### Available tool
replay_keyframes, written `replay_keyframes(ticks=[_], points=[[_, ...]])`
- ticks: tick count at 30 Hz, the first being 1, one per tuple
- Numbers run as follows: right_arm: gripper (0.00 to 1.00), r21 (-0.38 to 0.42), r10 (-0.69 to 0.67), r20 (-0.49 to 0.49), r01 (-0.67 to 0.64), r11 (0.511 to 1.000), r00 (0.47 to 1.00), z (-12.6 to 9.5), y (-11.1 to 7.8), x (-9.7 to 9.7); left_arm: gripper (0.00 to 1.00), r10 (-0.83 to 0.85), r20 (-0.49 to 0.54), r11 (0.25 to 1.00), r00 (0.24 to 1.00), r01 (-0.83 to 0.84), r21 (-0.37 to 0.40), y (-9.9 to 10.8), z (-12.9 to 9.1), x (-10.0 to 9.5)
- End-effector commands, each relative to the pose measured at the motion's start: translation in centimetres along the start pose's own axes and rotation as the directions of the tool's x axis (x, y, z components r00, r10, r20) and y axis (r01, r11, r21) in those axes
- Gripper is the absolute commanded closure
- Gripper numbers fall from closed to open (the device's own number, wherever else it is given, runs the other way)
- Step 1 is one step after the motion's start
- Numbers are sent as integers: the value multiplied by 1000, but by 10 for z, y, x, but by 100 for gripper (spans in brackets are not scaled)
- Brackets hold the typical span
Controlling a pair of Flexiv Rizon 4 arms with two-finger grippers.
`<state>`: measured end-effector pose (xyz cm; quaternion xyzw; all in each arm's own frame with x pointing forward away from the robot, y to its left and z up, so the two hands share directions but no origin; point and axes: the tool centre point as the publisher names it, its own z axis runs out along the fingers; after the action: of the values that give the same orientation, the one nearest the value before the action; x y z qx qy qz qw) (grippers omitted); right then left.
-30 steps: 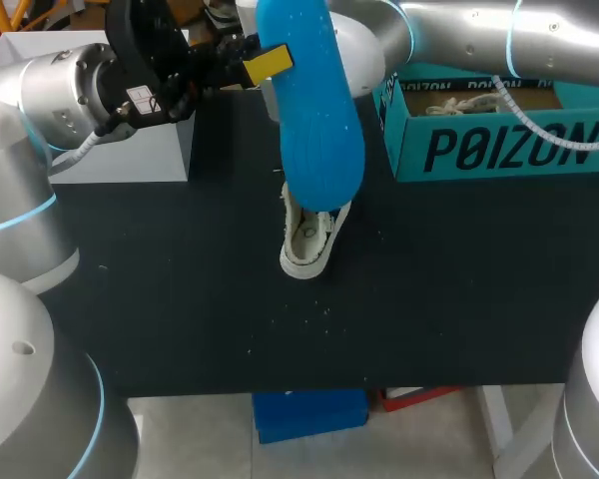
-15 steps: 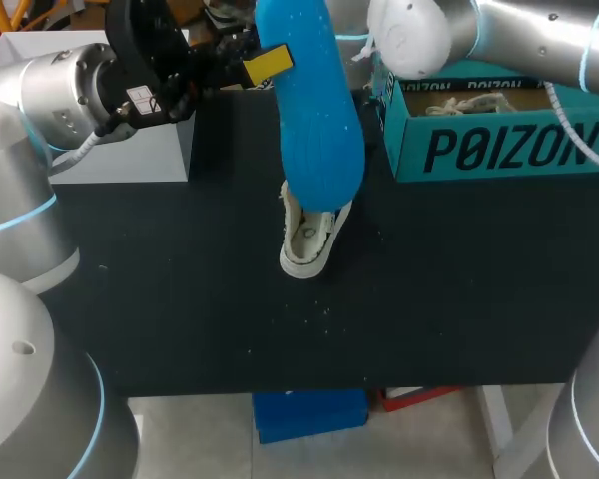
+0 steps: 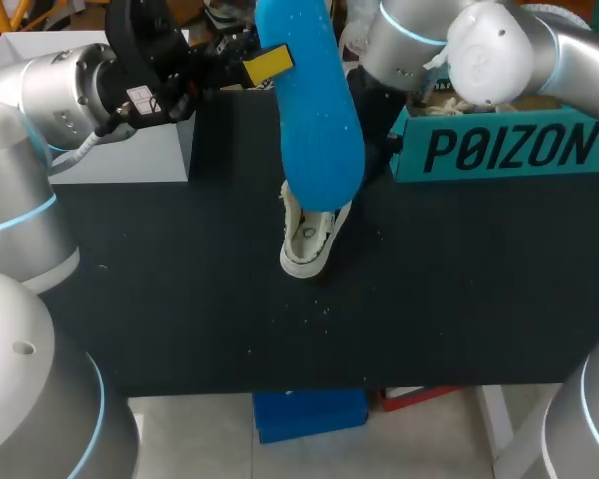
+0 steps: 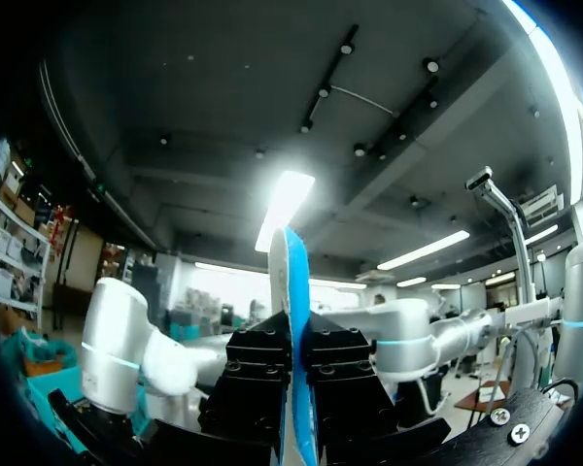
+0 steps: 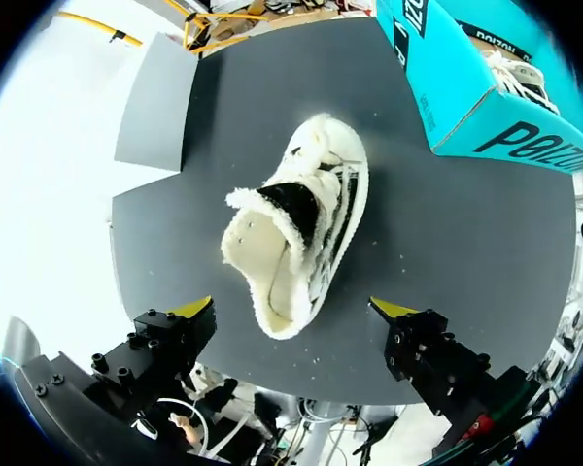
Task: Take the shoe out of the shoebox, open the shoe tongue, remove and reinsert the insole, then place the shoe into the shoebox
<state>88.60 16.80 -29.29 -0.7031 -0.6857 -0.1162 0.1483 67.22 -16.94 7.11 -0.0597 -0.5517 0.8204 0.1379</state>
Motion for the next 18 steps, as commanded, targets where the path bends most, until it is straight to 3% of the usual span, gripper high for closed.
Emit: replay_keyframes(ticks=[1,2,6,10,18], points=[[0,-22,-3,-220,-2,1000,976,1,-5,-5,100,2,0,1000,1000,-2,2,1,0,0],[0,-22,-3,-220,-2,1000,976,1,-5,-5,100,2,0,1000,1000,-2,2,1,0,0],[0,32,12,-425,1,1000,905,-7,-10,-17,100,2,0,1000,1000,-2,2,1,0,0],[0,36,-1,-518,24,999,855,-13,-18,-16,100,2,0,1000,1000,-2,2,1,0,0],[0,-27,-23,-647,7,1000,762,-21,-27,-19,100,2,0,1000,1000,-2,2,1,0,0]])
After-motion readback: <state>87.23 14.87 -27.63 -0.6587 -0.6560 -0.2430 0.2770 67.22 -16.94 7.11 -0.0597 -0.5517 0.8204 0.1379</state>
